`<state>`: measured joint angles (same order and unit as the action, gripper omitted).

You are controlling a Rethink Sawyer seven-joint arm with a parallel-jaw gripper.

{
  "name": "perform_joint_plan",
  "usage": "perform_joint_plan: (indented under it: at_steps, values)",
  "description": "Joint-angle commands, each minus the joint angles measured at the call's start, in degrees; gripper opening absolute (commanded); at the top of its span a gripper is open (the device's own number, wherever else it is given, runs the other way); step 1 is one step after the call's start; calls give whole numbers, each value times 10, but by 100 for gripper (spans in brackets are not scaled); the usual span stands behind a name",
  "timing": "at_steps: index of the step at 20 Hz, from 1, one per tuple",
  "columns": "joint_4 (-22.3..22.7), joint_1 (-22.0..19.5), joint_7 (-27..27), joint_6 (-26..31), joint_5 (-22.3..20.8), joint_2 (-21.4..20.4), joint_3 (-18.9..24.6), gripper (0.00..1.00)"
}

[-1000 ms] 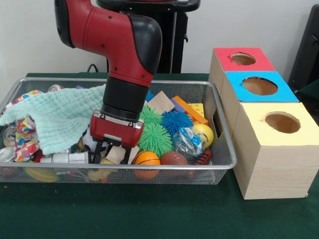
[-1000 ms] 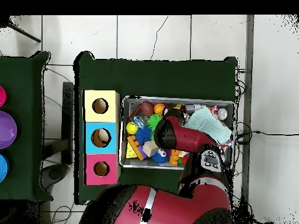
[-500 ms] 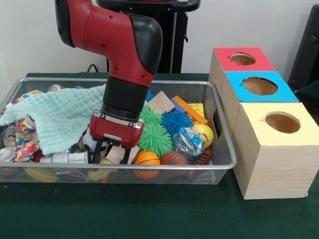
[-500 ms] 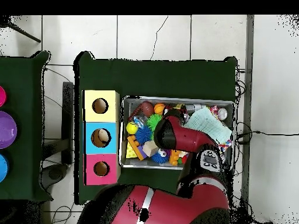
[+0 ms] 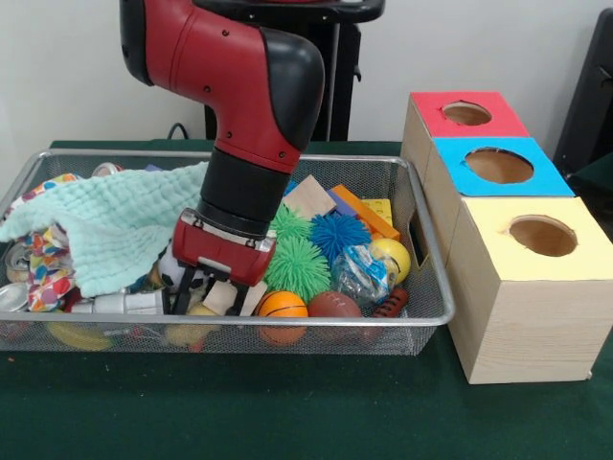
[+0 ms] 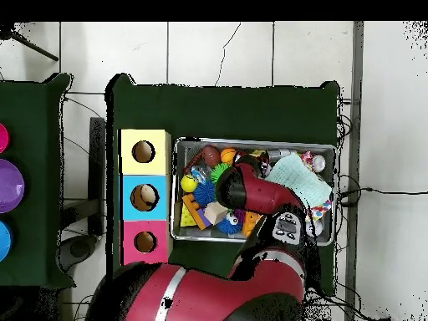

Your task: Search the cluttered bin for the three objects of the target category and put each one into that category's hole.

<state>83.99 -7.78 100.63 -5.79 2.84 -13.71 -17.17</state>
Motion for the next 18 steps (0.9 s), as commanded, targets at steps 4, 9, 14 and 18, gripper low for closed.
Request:
perform_joint_plan:
  at_steps: [4,9,14,18]
  values:
    - [29,17,87,183,52,82,-45,100]
    - [25,0,74,169,45,85,-22,100]
    - [20,-42,45,162,22,87,31,100]
    - [14,-108,0,148,-16,97,114,100]
